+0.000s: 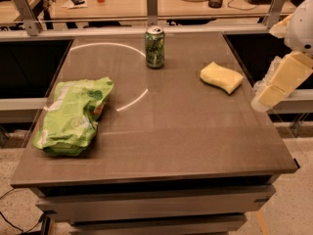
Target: Pick green can
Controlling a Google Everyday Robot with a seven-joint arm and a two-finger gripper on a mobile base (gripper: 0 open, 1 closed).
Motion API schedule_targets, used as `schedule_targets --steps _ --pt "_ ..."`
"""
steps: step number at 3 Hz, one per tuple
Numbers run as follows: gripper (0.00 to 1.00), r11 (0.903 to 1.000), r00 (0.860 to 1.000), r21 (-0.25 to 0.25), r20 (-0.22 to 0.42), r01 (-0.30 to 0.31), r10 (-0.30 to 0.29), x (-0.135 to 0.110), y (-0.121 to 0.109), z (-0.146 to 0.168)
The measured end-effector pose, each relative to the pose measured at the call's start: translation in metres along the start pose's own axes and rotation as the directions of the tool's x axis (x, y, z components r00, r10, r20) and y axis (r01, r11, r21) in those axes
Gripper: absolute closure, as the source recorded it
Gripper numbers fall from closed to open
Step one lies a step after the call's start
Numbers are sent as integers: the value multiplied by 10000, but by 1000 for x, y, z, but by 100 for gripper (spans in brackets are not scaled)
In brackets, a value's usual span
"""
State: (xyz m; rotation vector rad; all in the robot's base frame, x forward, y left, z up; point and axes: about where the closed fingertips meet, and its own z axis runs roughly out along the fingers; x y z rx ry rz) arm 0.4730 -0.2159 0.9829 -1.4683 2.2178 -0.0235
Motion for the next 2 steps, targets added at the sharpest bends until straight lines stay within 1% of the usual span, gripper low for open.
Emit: schedule_targets --steps 1,2 --pt "0 9896 9861 533 1067 -1339 1277 -9 -18 7" --pt "0 9663 9343 550 2743 -2514 2274 -13 -30 25"
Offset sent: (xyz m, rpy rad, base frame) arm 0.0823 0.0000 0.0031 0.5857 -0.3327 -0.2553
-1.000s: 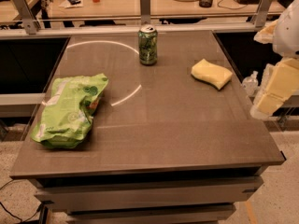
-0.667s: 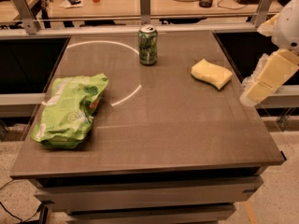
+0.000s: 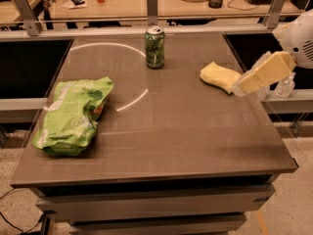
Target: Pick green can
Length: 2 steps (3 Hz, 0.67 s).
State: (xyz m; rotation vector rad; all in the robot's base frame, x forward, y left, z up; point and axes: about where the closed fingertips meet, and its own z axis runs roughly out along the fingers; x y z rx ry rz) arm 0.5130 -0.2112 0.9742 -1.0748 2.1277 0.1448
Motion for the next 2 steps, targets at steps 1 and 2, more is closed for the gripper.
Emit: schedule_targets --steps 1,2 --pt "0 9994 9810 13 1911 -354 345 -9 -11 20" --pt "0 9998 9309 -30 3650 181 -158 -34 -22 41"
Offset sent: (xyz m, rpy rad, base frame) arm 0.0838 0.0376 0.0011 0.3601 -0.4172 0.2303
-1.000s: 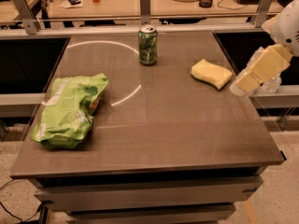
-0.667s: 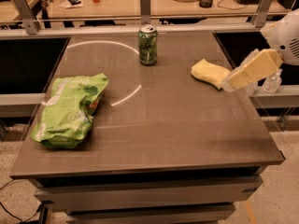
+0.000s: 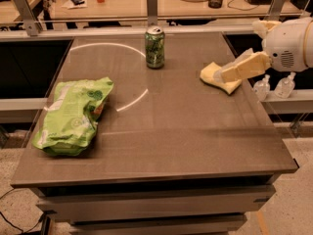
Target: Pick green can
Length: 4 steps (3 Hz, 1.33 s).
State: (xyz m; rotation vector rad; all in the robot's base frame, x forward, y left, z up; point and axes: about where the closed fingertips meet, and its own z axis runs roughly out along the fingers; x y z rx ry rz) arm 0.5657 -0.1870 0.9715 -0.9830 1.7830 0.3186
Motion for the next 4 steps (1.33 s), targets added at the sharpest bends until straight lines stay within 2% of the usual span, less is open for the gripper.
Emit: schedule_targets --steps 1,2,3,4 --pt "0 9984 9973 -230 538 509 -496 -3 -7 24" --pt "0 9972 9952 -457 798 596 -558 -2 -15 51" --pt "0 9960 9925 -648 1101 612 -538 -5 -19 73" --pt "0 9925 9871 -1170 1593 365 -176 -8 -19 111"
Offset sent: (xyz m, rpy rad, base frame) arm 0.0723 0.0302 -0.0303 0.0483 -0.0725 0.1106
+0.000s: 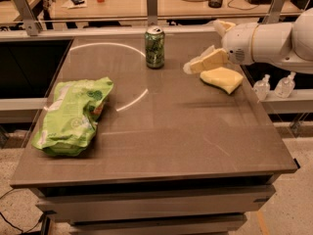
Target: Pick green can
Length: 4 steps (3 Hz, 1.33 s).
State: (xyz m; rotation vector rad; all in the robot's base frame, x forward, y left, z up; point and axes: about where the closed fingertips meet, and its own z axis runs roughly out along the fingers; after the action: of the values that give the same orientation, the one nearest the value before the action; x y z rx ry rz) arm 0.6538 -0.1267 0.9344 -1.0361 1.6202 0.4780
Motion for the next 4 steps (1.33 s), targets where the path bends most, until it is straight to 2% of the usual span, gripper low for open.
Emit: schedule_targets --steps 1,3,4 --pt "0 10000 10000 -2 0 0 0 0 0 0" --pt "0 9981 9985 621 531 62 -95 5 -26 27" --pt "0 9968 9968 715 743 -362 309 12 -39 47"
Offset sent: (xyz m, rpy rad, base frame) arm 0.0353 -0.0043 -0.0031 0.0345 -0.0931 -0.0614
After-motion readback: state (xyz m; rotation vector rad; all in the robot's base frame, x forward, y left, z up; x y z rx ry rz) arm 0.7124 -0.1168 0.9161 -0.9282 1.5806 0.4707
